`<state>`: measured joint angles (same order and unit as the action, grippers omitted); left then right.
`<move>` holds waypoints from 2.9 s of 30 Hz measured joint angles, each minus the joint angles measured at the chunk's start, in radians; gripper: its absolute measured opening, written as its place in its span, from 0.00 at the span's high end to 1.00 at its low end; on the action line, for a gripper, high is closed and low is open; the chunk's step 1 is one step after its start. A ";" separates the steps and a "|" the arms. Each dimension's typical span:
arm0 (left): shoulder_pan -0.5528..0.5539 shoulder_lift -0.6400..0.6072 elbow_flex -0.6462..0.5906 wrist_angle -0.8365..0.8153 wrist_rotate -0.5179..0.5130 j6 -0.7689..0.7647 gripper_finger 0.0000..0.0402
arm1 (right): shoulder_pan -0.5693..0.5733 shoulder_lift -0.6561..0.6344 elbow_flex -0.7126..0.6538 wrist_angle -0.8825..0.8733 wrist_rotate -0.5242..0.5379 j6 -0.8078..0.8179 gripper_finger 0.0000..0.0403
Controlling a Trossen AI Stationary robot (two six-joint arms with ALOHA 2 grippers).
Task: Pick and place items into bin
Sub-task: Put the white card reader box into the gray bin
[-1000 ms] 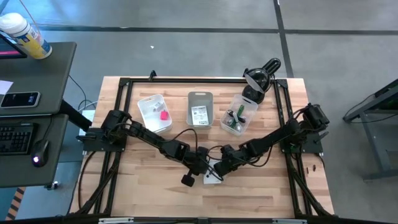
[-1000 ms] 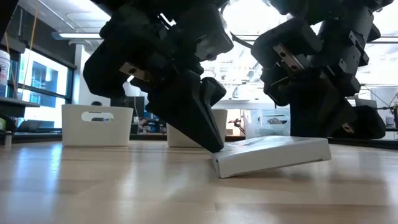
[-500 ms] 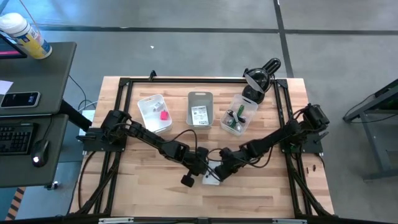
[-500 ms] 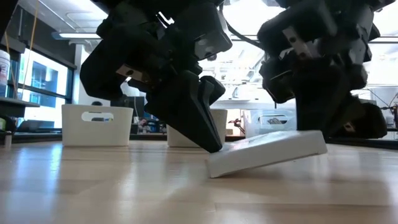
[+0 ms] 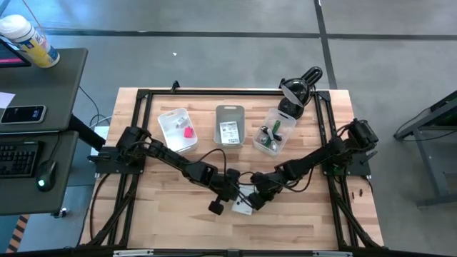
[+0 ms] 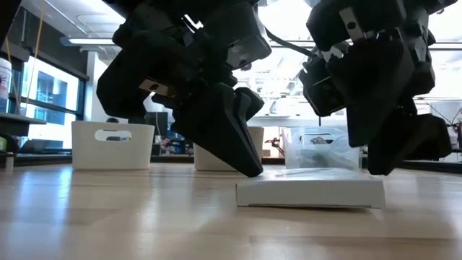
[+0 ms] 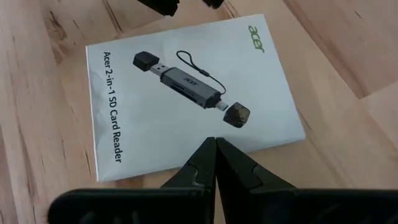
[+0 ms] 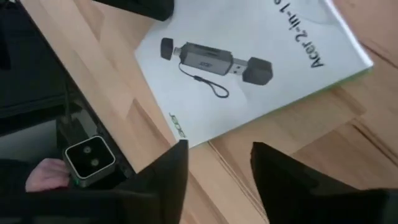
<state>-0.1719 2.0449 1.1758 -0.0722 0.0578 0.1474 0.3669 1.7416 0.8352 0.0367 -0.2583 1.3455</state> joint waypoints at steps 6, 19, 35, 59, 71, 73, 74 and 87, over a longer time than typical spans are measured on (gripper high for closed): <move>0.001 -0.003 -0.043 0.065 0.008 -0.033 1.00 | 0.005 -0.002 -0.091 0.185 -0.002 0.123 0.49; 0.002 -0.005 -0.067 0.112 0.022 -0.066 1.00 | 0.046 -0.002 -0.219 0.440 0.157 0.319 0.44; 0.002 -0.005 -0.067 0.104 0.027 -0.067 1.00 | 0.048 0.000 -0.219 0.486 0.209 0.341 0.44; 0.002 -0.007 -0.086 0.135 0.035 -0.087 1.00 | 0.046 0.001 -0.185 0.402 0.245 0.368 0.44; 0.002 -0.007 -0.086 0.132 0.030 -0.083 1.00 | 0.062 0.001 -0.178 0.368 0.229 0.376 0.44; 0.002 -0.007 -0.086 0.132 0.030 -0.081 1.00 | 0.068 0.001 -0.178 0.365 0.227 0.381 0.44; 0.002 -0.007 -0.086 0.132 0.029 -0.081 1.00 | 0.071 0.001 -0.178 0.363 0.227 0.382 0.44; 0.000 -0.007 -0.086 0.128 0.030 -0.076 1.00 | 0.075 0.057 -0.169 0.424 0.238 0.393 0.44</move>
<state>-0.1719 2.0380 1.0893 0.0554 0.0874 0.0717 0.4416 1.7988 0.6666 0.4606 -0.0200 1.7381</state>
